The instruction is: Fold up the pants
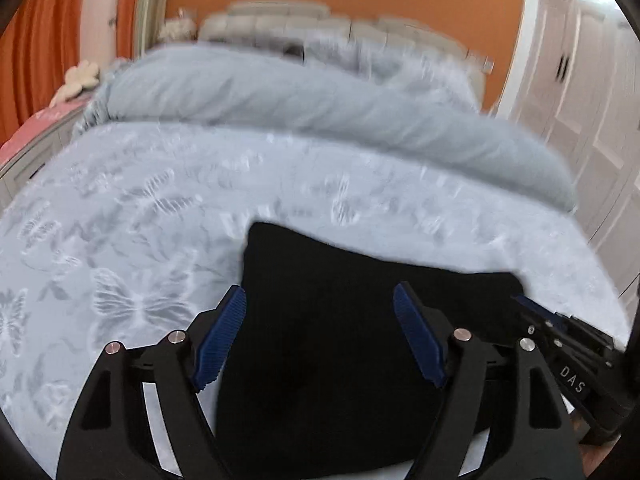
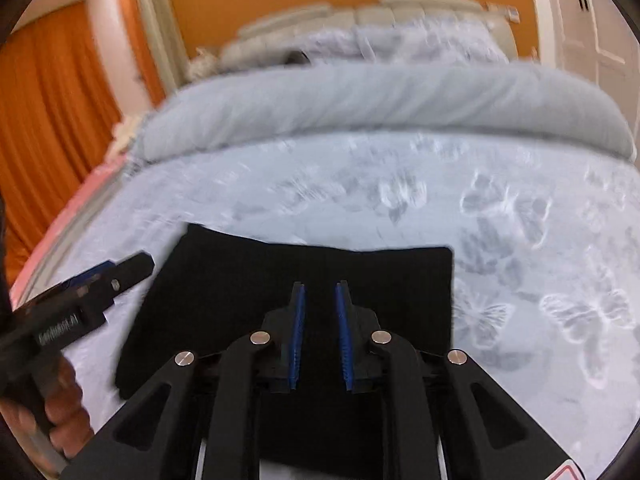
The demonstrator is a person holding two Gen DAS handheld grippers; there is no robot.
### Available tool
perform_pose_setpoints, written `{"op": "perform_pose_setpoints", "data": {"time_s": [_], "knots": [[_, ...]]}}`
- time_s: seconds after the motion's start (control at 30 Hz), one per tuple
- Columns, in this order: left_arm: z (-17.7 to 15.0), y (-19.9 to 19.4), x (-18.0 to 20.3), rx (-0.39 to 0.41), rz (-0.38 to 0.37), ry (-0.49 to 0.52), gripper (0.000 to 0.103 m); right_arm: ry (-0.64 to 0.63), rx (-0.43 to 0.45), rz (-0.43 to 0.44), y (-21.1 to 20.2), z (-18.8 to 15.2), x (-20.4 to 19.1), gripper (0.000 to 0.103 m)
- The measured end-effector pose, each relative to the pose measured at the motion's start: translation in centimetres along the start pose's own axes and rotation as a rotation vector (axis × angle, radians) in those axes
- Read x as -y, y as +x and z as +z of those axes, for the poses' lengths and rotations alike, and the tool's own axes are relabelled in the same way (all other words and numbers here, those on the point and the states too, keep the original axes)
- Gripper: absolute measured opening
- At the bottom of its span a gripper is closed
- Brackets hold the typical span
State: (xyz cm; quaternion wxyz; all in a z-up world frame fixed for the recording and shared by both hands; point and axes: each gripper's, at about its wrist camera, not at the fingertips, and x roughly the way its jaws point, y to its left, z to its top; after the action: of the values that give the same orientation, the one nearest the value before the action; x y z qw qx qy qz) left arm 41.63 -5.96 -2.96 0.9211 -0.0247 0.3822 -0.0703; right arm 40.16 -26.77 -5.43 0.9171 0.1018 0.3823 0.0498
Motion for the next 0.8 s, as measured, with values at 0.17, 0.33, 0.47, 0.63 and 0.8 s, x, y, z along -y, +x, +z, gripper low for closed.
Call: {"op": "perform_pose_setpoints", "data": {"time_s": [0.17,0.33,0.47,0.63,0.8], "knots": [[-3.4,6.7,-3.2,-0.082,0.038,-0.031,0.085,0.228,-0.001,0.135,3.6,-2.9,7.4,0.0],[-4.4,1.5,-5.9,-0.055,-0.063,-0.114,0.083,0.203,0.011,0.101,-3.1,-4.3,7.0,0.059],[-7.2,-1.4,-7.5,-0.1,-0.086,-0.094,0.095,0.175,-0.027,0.089,-6.4,-7.6,7.3,0.078],[-9.4,1.8,-7.8,-0.187,-0.108,-0.156,0.082,0.276,-0.13,0.17,-2.1,-9.8,7.6,0.039],[-7.8,-1.9,-7.2,-0.201,-0.242,-0.167,0.02,0.246,-0.101,0.235,-6.0,-8.5,6.1,0.027]]}}
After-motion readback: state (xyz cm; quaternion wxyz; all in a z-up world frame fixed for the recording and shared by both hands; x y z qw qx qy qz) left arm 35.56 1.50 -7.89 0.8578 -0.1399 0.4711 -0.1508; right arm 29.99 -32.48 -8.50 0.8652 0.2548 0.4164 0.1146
